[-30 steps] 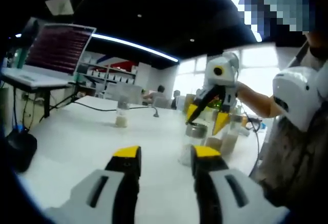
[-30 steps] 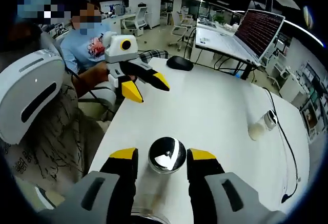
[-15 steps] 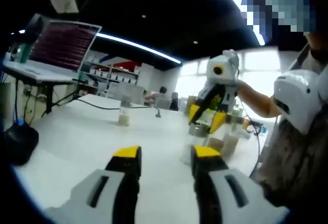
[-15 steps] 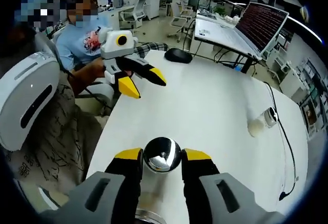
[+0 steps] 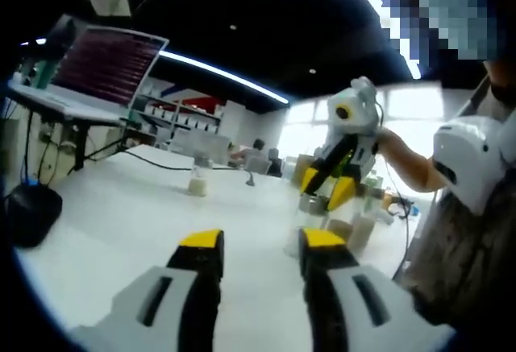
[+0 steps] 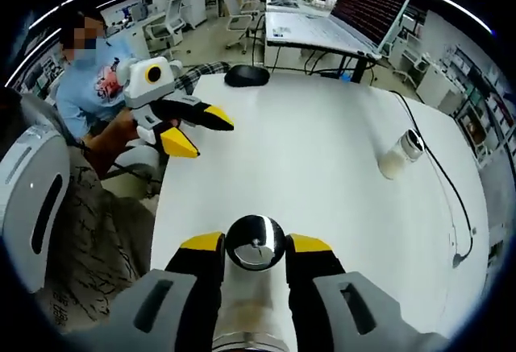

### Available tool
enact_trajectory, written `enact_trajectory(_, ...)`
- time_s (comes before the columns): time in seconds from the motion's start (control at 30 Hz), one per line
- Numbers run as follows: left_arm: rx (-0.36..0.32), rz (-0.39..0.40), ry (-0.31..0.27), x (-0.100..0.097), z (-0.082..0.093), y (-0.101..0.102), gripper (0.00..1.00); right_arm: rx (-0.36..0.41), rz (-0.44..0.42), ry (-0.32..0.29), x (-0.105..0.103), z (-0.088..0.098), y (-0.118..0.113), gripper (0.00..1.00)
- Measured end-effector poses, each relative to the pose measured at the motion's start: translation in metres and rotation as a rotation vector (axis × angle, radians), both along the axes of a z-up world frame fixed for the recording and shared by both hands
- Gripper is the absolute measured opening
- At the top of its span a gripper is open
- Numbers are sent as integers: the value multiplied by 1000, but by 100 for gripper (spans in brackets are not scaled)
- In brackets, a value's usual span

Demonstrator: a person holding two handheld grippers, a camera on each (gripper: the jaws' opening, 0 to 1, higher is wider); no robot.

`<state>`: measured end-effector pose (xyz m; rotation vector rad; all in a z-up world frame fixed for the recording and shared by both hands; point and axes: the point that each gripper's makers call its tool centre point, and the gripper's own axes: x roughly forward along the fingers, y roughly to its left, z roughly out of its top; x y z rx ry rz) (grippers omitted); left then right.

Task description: Rotate the seasoning bottle until the label or dispensing opening points toward the visible target arrow and the bottle remains upright within the marked orientation range

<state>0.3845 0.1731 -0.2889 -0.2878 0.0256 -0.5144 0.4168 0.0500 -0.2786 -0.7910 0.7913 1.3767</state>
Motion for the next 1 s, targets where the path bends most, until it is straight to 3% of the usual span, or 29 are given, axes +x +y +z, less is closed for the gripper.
enact_trajectory(0.1, 0, -3, -1, 0, 0, -1, 39, 1, 34, -17, -1, 0, -1, 29)
enact_trajectory(0.23, -12, 1, -7, -1, 1, 0, 39, -8, 148, -53, -3, 3, -4, 30)
enact_trajectory(0.4, -5, 0, -6, 0, 0, -1, 39, -62, 282, -94, -6, 5, -9, 40)
enact_trajectory(0.5, -3, -7, -7, 1, 0, -4, 39, -100, 365, -84, -12, 2, -10, 40)
enact_trajectory(0.9, 15, -2, -1, 0, 1, -2, 39, -267, 567, -155, -4, -4, -9, 34)
enact_trajectory(1.0, 75, -24, -40, 0, 7, -9, 39, -281, 574, -152, -6, -2, -7, 34)
